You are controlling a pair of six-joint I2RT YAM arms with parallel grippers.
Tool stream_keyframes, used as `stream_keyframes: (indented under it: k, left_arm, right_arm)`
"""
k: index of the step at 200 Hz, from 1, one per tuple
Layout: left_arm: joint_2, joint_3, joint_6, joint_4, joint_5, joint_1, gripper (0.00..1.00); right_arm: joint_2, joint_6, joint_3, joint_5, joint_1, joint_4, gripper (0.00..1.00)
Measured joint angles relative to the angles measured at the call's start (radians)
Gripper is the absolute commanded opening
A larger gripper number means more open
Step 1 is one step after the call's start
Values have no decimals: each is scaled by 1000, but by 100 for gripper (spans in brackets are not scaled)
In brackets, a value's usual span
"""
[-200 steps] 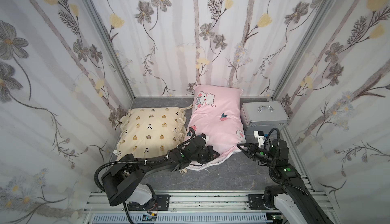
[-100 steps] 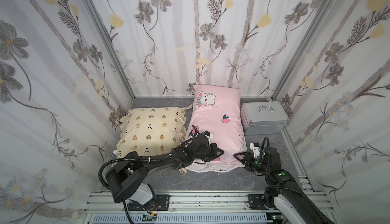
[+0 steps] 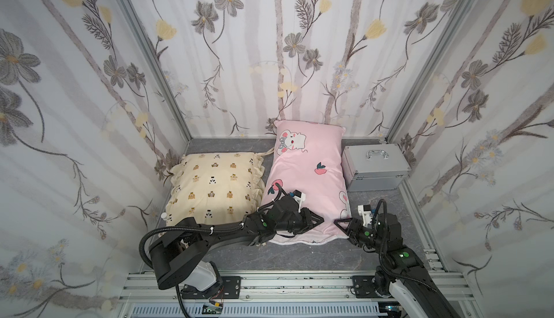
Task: Zip up pillowcases
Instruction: Zip the zipper on the pillowcase.
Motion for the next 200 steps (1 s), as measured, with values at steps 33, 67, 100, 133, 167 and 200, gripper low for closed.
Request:
stream_keyframes:
  k: [33, 67, 100, 133, 167, 200]
  left_arm:
    - [12, 0, -8, 24, 1, -5, 25]
    - [29, -6, -32, 58, 0, -29, 27]
    - [94, -27, -93, 159, 1, -58, 32]
    - [158, -32, -157, 271, 1, -79, 37]
    - [164, -51, -187, 322, 0, -84, 38]
    - [148, -65, -187, 321, -10, -85, 38]
  right_arm:
    - [-92, 49, -34, 0, 41, -61, 44]
    - [-122, 99, -64, 19, 52, -49, 21]
    - [-114, 122, -71, 26, 55, -20, 1]
    - [-114, 158, -78, 15, 55, 10, 0]
    - [-113, 226, -100, -13, 54, 87, 0]
    - [-133, 315, -134, -27, 50, 183, 0]
